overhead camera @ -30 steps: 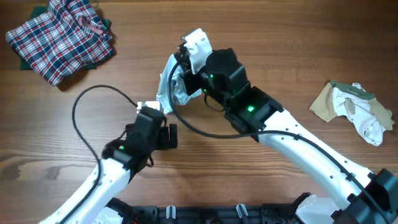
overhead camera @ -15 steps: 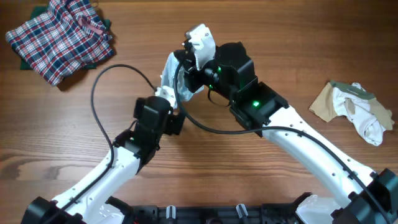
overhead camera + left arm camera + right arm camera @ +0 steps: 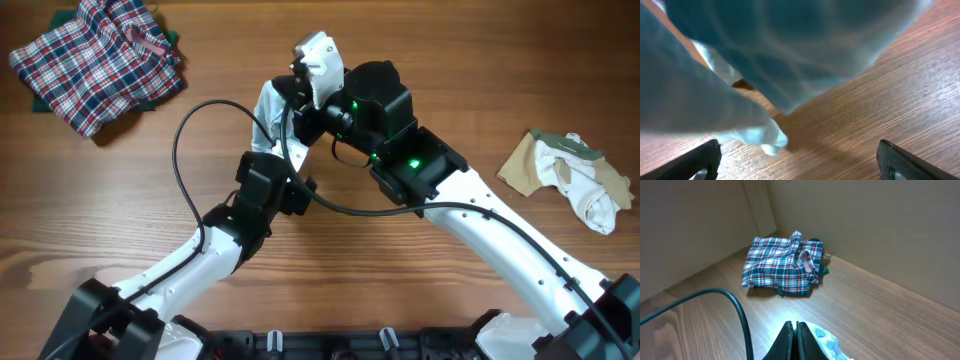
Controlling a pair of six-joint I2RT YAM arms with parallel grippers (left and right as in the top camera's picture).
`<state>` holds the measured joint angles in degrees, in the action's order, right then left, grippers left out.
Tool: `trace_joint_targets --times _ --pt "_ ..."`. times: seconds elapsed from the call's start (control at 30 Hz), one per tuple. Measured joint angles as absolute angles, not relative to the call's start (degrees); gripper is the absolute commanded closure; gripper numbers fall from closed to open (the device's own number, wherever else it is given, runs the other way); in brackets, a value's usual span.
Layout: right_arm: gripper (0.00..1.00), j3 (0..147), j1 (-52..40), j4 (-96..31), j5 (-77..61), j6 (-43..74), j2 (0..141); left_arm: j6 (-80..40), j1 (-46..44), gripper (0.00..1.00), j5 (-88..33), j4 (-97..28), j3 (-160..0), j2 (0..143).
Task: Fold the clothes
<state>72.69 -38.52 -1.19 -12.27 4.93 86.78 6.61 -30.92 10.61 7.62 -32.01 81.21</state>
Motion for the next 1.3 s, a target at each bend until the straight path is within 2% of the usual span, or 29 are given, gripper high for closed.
trace_joint_targets --times 0.33,0.37,0.4,0.47,0.5,0.6,0.63,0.73,0.77,1.1,1.3 --pt "0.96 72.69 -38.52 -1.19 -13.98 5.15 86.76 6.63 -27.53 0.01 10.61 10.57 -32.01 81.54" --pt "0.96 72.69 -38.52 -1.19 -14.02 5.17 86.76 6.63 -27.35 0.05 10.61 10.55 -32.01 81.80" --pt "0.96 72.69 -38.52 -1.19 -14.15 5.17 86.76 6.63 -27.24 0.16 10.61 10.55 -32.01 82.11" --pt "0.96 72.69 -38.52 -1.19 -14.15 5.17 86.76 6.72 -27.24 0.27 10.61 10.52 -32.01 82.30" --pt "0.96 72.69 -38.52 -1.19 -14.15 5.17 86.76 6.83 -27.24 0.37 10.59 10.57 -32.01 82.30" --pt "0.96 72.69 -38.52 -1.19 -14.15 5.17 86.76 6.94 -27.24 0.58 10.57 10.59 -32.01 82.30" --pt "0.96 72.69 -38.52 -1.19 -14.15 5.17 86.76 7.40 -27.24 0.71 10.61 10.52 -32.01 82.30" --pt "0.96 72.69 -38.52 -1.19 -14.17 5.17 86.76 6.92 -27.24 0.92 10.59 10.55 -32.01 82.30" --pt "0.96 72.69 -38.52 -1.19 -14.17 5.17 86.76 7.44 -27.24 0.96 10.70 10.55 -32.01 82.30" --pt "0.96 72.71 -37.98 -1.61 -14.22 5.17 86.76 7.27 -27.24 0.96 15.55 10.79 -32.01 82.30" --pt "0.96 72.84 -33.82 -6.37 -14.52 5.19 86.43 7.27 -27.24 0.96 21.96 10.79 -32.01 82.30"
